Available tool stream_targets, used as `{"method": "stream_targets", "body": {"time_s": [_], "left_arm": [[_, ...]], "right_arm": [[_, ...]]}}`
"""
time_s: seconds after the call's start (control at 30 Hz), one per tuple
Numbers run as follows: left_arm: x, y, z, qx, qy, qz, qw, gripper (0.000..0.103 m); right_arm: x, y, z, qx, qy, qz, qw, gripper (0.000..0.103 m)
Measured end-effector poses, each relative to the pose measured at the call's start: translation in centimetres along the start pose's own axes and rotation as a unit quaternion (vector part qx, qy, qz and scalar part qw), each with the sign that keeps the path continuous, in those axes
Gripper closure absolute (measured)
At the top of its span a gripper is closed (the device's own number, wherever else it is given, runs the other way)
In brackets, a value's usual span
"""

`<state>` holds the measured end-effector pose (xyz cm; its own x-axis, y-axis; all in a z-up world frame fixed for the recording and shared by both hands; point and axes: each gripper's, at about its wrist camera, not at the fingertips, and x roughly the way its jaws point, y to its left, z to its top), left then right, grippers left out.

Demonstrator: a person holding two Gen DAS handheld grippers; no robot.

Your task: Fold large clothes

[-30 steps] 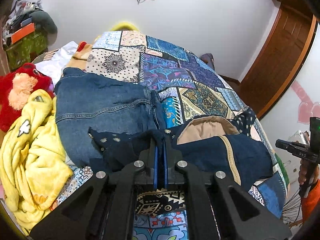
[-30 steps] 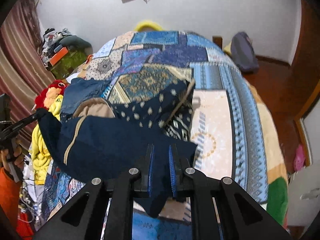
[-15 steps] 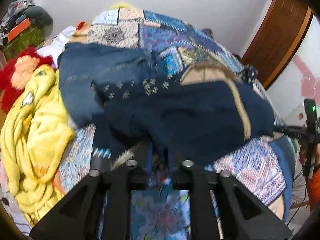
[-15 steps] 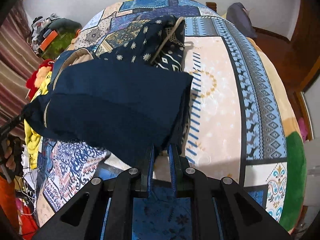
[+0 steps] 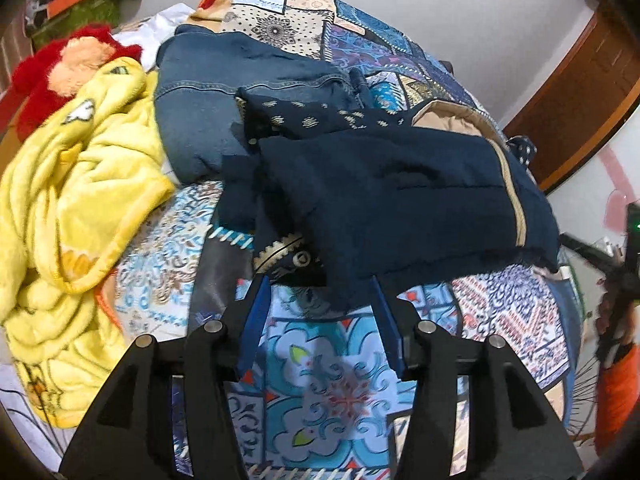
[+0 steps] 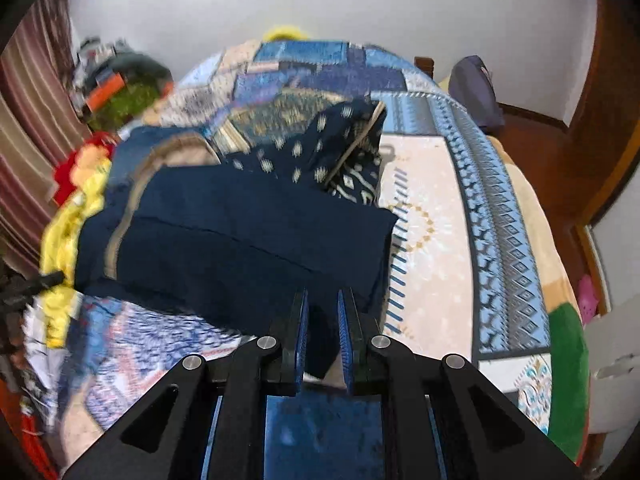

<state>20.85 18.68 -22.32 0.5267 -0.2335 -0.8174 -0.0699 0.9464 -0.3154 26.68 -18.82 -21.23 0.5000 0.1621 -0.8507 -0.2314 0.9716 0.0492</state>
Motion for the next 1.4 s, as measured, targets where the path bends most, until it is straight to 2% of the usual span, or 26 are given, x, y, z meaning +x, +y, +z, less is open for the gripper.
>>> {"method": "stream_targets", "body": {"time_s": [0.07, 0.1, 0.13, 0.17, 0.2, 0.23, 0.27, 0.37, 0.47, 0.57, 0.63, 0.67, 0.73, 0.97, 1.03, 1.13, 1.2, 1.23, 1.27, 1.4], "left_arm": [[0.4, -0.3, 0.2, 0.002, 0.002, 0.003, 1.0, 0.052], [0.5, -0.4, 0.3, 0.005, 0.003, 0.005, 1.0, 0.052], [0.7, -0.6, 0.2, 0.011, 0.004, 0.009, 0.9999, 0.052], [0.9, -0.7, 0.2, 0.016, 0.006, 0.011, 0.9998, 0.052], [1.0, -0.8, 0.2, 0.021, 0.007, 0.013, 0.9997, 0.052], [1.2, -0.8, 0.1, 0.025, 0.008, 0.015, 0.9996, 0.052], [1.4, -0.9, 0.0, 0.027, 0.011, 0.016, 0.9994, 0.052], [1.8, -1.0, -0.1, 0.031, 0.014, 0.014, 0.9993, 0.052], [2.4, -1.1, 0.0, 0.025, 0.016, 0.011, 0.9995, 0.052], [3.0, -1.1, 0.3, 0.019, 0.017, 0.009, 0.9996, 0.052], [3.3, -1.2, 0.5, 0.016, 0.018, 0.009, 0.9997, 0.052], [3.4, -1.1, 0.7, 0.013, 0.018, 0.007, 0.9997, 0.052], [3.7, -1.1, 0.9, 0.007, 0.016, 0.006, 0.9998, 0.052], [4.9, -0.4, 1.7, -0.019, 0.008, -0.003, 0.9998, 0.052], [5.1, -0.3, 2.1, -0.027, 0.002, -0.01, 0.9996, 0.054], [5.2, -0.5, 2.5, -0.024, -0.002, -0.018, 0.9995, 0.07], [5.3, -1.0, 2.7, -0.012, -0.001, -0.02, 0.9997, 0.091], [5.4, -1.4, 2.7, -0.005, -0.001, -0.021, 0.9998, 0.094], [5.2, -1.8, 2.7, 0.004, -0.006, -0.012, 0.9999, 0.097], [3.5, -3.4, 2.8, 0.04, -0.034, 0.003, 0.9986, 0.1]], "right_arm": [[1.8, 0.0, -0.6, -0.011, 0.019, -0.037, 0.999, 0.092], [2.1, -0.1, -1.0, -0.016, 0.012, -0.05, 0.999, 0.092], [2.1, -0.3, -1.2, -0.017, 0.004, -0.057, 0.998, 0.079], [1.9, -0.7, -1.5, -0.014, -0.002, -0.084, 0.996, 0.066], [1.8, -1.0, -1.6, -0.011, -0.008, -0.116, 0.993, 0.027], [1.5, -1.5, -1.8, -0.009, -0.016, -0.139, 0.99, 0.006], [1.3, -2.1, -2.0, -0.004, -0.019, -0.13, 0.991, 0.006], [0.6, -4.1, -2.5, 0.034, 0.006, -0.064, 0.997, 0.006], [-1.1, -5.0, -2.9, 0.065, -0.013, -0.003, 0.998, 0.009], [-2.0, -4.9, -3.2, 0.086, -0.018, 0.056, 0.995, 0.026], [-1.5, -4.2, -2.8, 0.102, -0.005, 0.089, 0.991, 0.046], [-1.0, -4.0, -2.8, 0.107, 0.001, 0.1, 0.989, 0.05], [-0.1, -3.8, -2.4, 0.115, 0.001, 0.103, 0.988, 0.058], [2.2, -3.2, -0.9, 0.135, -0.006, 0.11, 0.985, 0.058], [1.8, -3.1, -0.6, 0.127, -0.011, 0.108, 0.986, 0.065], [1.5, -2.9, -0.2, 0.114, -0.016, 0.105, 0.988, 0.07], [1.6, -2.9, -0.1, 0.109, -0.013, 0.107, 0.988, 0.077], [1.8, -2.9, 0.1, 0.107, -0.011, 0.107, 0.989, 0.086], [1.9, -2.8, 0.1, 0.104, -0.011, 0.107, 0.989, 0.089], [0.7, -2.5, 1.0, 0.083, -0.028, 0.116, 0.989, 0.094]]}}
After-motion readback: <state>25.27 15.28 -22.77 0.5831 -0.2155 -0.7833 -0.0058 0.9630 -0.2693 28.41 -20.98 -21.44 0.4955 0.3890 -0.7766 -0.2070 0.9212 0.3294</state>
